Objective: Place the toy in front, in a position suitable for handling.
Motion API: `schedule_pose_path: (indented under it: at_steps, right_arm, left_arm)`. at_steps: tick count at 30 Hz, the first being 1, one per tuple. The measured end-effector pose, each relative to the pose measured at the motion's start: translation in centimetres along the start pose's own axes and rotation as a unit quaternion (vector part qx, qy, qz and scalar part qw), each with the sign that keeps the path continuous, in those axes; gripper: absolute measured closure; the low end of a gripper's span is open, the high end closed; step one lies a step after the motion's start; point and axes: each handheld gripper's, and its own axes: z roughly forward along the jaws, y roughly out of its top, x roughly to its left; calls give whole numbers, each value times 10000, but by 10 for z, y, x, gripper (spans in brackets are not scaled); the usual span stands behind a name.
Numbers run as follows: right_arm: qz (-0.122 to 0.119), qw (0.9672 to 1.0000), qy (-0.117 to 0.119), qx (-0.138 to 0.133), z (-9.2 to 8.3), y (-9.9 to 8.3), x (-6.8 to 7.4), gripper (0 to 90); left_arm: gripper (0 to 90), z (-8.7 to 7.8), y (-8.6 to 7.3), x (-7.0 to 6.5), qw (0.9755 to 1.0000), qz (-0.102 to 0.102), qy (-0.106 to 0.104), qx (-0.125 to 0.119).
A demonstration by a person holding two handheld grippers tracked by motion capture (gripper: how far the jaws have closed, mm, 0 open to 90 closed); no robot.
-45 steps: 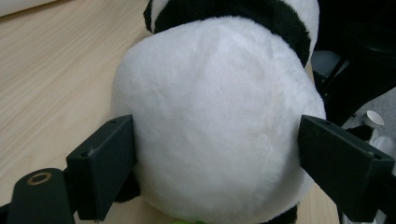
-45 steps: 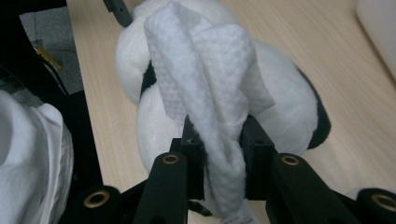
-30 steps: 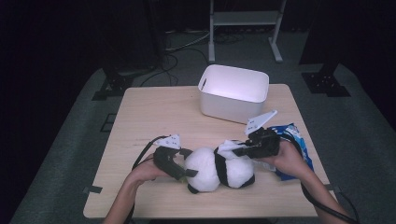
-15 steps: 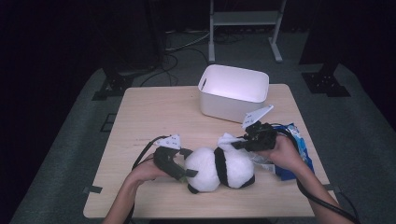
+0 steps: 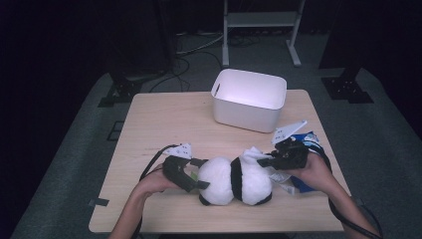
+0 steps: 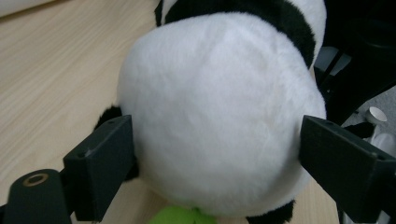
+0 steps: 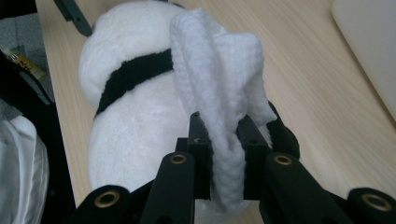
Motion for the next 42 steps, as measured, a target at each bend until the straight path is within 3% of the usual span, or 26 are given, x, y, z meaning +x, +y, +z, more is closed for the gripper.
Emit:
schedule_pose_path:
  at_steps: [3,7,15,21,28,34,42]
  right_arm:
    - [51,10000,-24,39,-3,-8,2,785]
    - [114,9999,35,-20,-6,-14,1,785]
    - [-100,9999,22,38,-1,7,6,785]
    - [-522,9981,251,232,27,37,17,785]
    - [-742,9953,423,452,56,62,24,785]
    - [-727,9955,406,442,67,73,22,785]
    - [-498,9975,156,487,49,61,4,784]
  left_arm:
    - [92,5,-3,1,9998,-106,-48,173]
    - [96,11,-5,3,9996,-165,-183,111]
    - [116,11,-5,3,9995,-201,-226,63]
    - [118,10,-3,2,9996,-146,-226,79]
    - [120,11,-3,1,9995,-144,-264,87]
    - [119,11,-5,4,9995,-177,-242,68]
    - [118,9,-4,4,9996,-182,-220,65]
